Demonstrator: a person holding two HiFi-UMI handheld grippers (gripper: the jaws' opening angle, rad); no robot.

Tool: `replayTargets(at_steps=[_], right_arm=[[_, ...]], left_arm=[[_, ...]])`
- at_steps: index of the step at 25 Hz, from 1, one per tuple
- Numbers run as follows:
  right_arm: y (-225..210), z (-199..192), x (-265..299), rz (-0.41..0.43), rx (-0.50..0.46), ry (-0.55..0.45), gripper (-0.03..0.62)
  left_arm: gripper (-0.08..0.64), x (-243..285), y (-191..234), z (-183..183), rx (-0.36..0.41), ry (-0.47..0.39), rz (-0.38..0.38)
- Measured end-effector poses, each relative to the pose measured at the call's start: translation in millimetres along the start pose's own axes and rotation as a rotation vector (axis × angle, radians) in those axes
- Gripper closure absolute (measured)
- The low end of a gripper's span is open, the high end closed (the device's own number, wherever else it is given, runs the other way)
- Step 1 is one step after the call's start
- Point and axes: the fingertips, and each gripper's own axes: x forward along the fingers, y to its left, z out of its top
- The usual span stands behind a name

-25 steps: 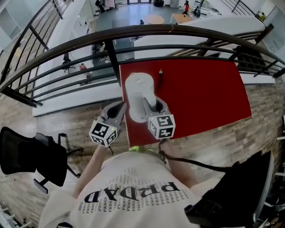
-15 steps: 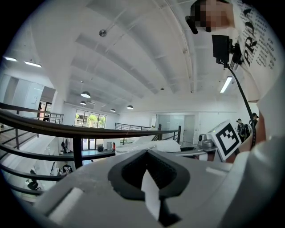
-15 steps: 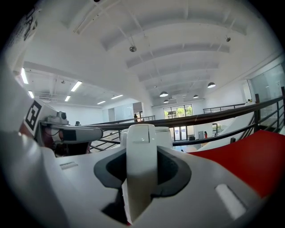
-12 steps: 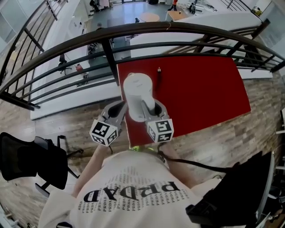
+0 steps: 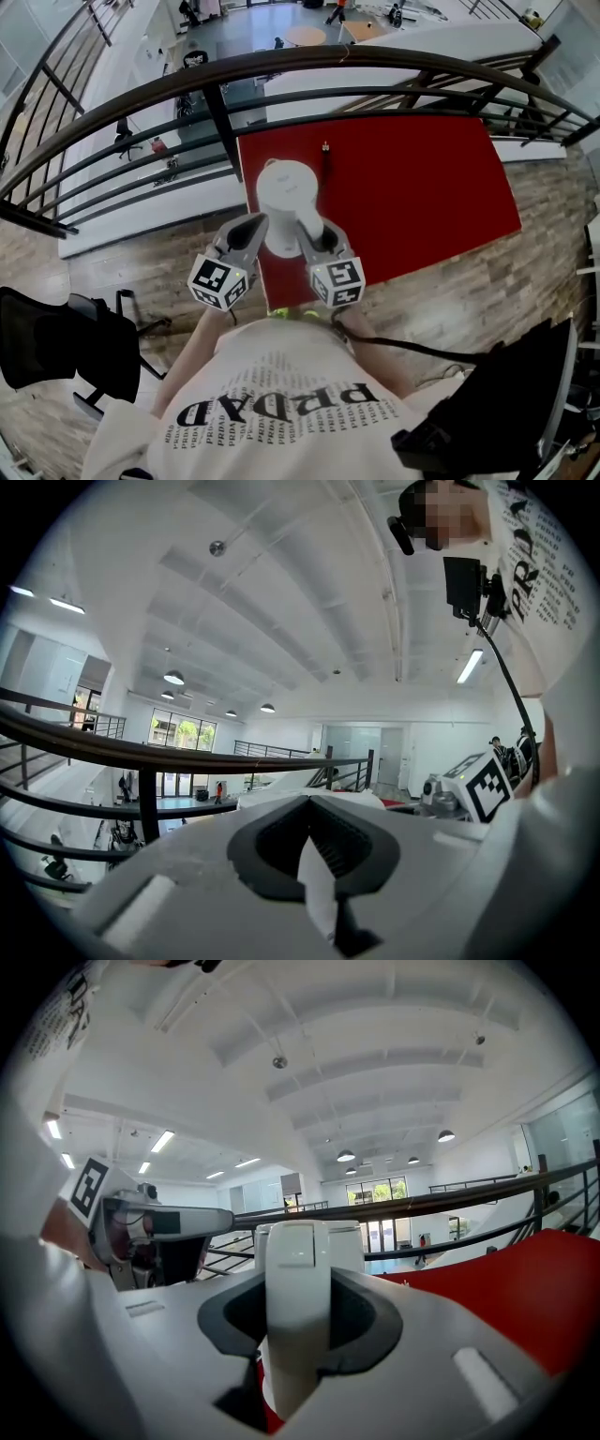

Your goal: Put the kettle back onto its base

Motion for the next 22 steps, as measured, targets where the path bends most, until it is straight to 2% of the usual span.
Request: replayTargets(at_steps=[16, 18, 22], right_arm=[[0.4, -13.2, -21.4, 0.12, -0.05, 0.061, 0.465], [-0.2, -14.7, -21.3, 0.108, -0.036, 0.066, 0.465], [4.1, -15.5, -20.4, 0.03, -0.009, 0.074, 0.465]], left_arm=[[0.554, 0.5, -10.1, 0.7, -0.012, -0.013, 0.007], [0.554, -0.1, -10.0, -1.0, -0.014, -0.01, 0.012], [0.554, -1.1, -11.4, -3.6, -0.022, -0.009, 0.023]])
